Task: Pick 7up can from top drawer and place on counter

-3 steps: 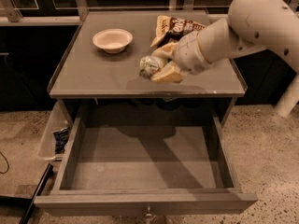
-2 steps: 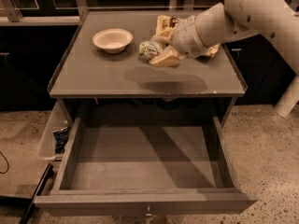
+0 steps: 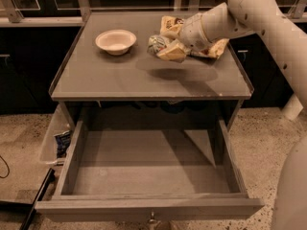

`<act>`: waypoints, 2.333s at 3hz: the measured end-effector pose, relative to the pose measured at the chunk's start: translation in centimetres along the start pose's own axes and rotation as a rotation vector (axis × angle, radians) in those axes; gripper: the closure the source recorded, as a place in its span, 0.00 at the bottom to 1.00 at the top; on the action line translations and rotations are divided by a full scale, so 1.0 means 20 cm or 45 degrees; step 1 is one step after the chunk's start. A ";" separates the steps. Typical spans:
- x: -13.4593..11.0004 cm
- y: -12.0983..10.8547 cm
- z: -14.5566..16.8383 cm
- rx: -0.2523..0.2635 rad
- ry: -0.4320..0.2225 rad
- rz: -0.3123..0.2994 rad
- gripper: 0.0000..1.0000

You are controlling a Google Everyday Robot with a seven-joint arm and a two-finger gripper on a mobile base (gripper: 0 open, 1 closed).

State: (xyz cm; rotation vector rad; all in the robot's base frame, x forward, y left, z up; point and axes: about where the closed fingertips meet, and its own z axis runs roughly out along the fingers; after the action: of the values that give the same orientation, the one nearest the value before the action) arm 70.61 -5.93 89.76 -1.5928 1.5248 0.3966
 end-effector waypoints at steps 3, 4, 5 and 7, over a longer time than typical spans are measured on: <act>0.17 -0.01 0.06 -0.028 0.031 0.101 0.81; 0.17 -0.01 0.07 -0.029 0.031 0.101 0.58; 0.17 -0.01 0.07 -0.029 0.031 0.101 0.35; 0.17 -0.01 0.07 -0.029 0.031 0.101 0.00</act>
Offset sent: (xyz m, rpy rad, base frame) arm 0.0121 -0.0231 -0.0446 -0.0125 0.1116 -0.0594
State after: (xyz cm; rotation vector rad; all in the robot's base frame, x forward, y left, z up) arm 71.82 -7.09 86.62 -1.5631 1.6105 0.4414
